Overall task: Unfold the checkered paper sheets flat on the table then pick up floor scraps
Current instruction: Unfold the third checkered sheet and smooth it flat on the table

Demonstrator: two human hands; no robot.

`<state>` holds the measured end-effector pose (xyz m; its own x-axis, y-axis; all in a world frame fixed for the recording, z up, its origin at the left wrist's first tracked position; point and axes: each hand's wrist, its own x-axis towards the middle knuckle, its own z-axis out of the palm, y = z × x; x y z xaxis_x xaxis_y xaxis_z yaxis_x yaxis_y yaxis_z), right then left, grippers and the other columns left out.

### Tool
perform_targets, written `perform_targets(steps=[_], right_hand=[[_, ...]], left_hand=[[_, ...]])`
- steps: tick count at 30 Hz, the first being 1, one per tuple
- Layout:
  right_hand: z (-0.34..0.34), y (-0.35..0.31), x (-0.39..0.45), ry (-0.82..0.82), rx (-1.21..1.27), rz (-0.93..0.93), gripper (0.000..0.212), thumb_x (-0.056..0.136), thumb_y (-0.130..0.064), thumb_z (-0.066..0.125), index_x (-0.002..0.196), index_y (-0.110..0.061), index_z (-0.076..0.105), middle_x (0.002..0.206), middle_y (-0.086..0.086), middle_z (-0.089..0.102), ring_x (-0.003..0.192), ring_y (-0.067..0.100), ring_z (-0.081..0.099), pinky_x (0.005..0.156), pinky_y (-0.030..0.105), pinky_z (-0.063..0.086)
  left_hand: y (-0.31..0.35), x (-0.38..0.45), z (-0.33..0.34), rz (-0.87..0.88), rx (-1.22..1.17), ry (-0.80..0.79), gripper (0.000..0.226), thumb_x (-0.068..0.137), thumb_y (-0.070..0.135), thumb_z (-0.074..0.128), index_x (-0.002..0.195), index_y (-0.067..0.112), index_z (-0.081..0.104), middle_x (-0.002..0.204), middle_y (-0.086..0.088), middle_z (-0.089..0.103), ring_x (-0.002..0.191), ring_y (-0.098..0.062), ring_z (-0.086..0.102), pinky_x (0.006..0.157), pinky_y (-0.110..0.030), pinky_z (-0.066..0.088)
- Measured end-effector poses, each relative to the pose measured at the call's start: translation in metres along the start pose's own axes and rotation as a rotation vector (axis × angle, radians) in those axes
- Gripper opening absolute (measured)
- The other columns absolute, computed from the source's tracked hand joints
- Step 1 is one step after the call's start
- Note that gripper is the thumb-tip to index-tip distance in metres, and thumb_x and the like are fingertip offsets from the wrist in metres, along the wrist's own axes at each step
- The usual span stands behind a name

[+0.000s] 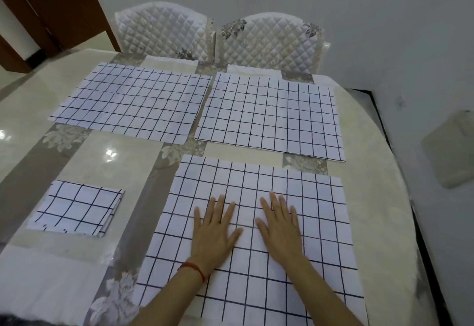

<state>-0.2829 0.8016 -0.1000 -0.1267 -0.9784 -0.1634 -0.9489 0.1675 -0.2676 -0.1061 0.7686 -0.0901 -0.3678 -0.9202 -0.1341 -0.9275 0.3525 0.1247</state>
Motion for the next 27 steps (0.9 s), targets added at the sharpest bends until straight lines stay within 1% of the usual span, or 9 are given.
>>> perform_targets(steps=[2,7,11,14,17,19,23,25,27], right_hand=[[-0.001,0.002,0.0,-0.01,-0.007,0.003,0.057,0.096,-0.051,0.017,0.146,-0.032,-0.002,0.158,-0.005,-0.01,0.144,0.013,-0.016,0.116,0.036,-0.013],[-0.004,-0.004,-0.004,0.022,-0.026,0.04,0.057,0.096,-0.05,0.016,0.146,-0.031,-0.003,0.153,-0.008,-0.018,0.14,0.012,-0.021,0.116,0.04,-0.014],[-0.005,-0.026,0.004,0.127,0.018,-0.098,0.052,0.098,-0.04,0.022,0.147,-0.028,0.011,0.155,-0.008,-0.002,0.141,0.014,-0.012,0.116,0.038,-0.009],[0.0,-0.031,0.012,0.071,-0.007,-0.227,0.051,0.097,-0.036,0.026,0.146,-0.025,0.019,0.157,-0.002,0.012,0.145,0.022,0.0,0.114,0.036,-0.012],[-0.001,-0.012,0.028,-0.004,-0.061,-0.322,0.052,0.097,-0.042,0.026,0.146,-0.029,0.017,0.157,-0.005,0.01,0.146,0.02,0.004,0.116,0.037,-0.008],[-0.007,0.016,0.044,0.008,-0.079,-0.163,0.053,0.097,-0.045,0.023,0.147,-0.031,0.01,0.158,-0.006,0.002,0.146,0.016,-0.002,0.117,0.04,-0.005],[-0.031,0.055,0.051,0.107,0.062,0.456,0.056,0.097,-0.043,0.021,0.148,-0.023,0.007,0.159,0.004,0.002,0.146,0.022,-0.003,0.118,0.049,-0.001],[-0.026,0.034,0.042,0.203,0.061,0.422,0.056,0.097,-0.04,0.026,0.147,-0.017,0.013,0.158,0.008,0.007,0.146,0.025,0.003,0.118,0.051,0.002],[-0.011,0.0,0.024,0.17,0.066,0.124,0.056,0.097,-0.043,0.026,0.147,-0.024,0.011,0.158,0.001,0.002,0.146,0.02,-0.001,0.116,0.044,-0.003]], left_hand=[[-0.008,-0.005,0.004,-0.009,-0.001,-0.02,0.068,0.09,0.061,0.009,0.14,0.023,0.037,0.149,-0.005,0.036,0.136,-0.028,0.035,0.111,-0.043,-0.004],[-0.014,-0.013,0.003,-0.005,-0.044,0.021,0.068,0.09,0.061,0.013,0.142,0.021,0.032,0.151,-0.007,0.031,0.139,-0.021,0.014,0.111,-0.044,-0.006],[0.002,-0.007,-0.004,0.031,-0.032,0.026,0.063,0.094,0.052,0.007,0.139,0.02,0.036,0.147,-0.007,0.04,0.139,-0.026,0.026,0.111,-0.045,0.001],[0.01,-0.009,0.002,0.056,-0.017,-0.02,0.066,0.093,0.053,0.005,0.138,0.019,0.039,0.146,-0.007,0.04,0.134,-0.028,0.038,0.109,-0.047,0.006],[0.008,-0.01,0.009,0.065,-0.001,-0.025,0.066,0.092,0.057,0.011,0.141,0.02,0.033,0.149,-0.006,0.035,0.137,-0.028,0.033,0.109,-0.049,0.007],[0.007,-0.01,0.011,0.078,0.008,-0.007,0.065,0.091,0.058,0.016,0.143,0.02,0.029,0.151,-0.005,0.031,0.138,-0.029,0.03,0.109,-0.049,0.006],[0.007,-0.011,0.012,0.089,0.003,0.009,0.066,0.091,0.058,0.017,0.144,0.02,0.026,0.152,-0.005,0.027,0.139,-0.03,0.026,0.109,-0.049,0.006],[0.006,-0.011,0.013,0.095,0.005,0.023,0.066,0.091,0.058,0.02,0.144,0.02,0.026,0.153,-0.005,0.026,0.14,-0.03,0.026,0.109,-0.049,0.007],[0.007,-0.01,0.014,0.094,0.006,0.026,0.065,0.09,0.057,0.024,0.144,0.02,0.026,0.152,-0.006,0.026,0.139,-0.03,0.026,0.109,-0.049,0.007]])
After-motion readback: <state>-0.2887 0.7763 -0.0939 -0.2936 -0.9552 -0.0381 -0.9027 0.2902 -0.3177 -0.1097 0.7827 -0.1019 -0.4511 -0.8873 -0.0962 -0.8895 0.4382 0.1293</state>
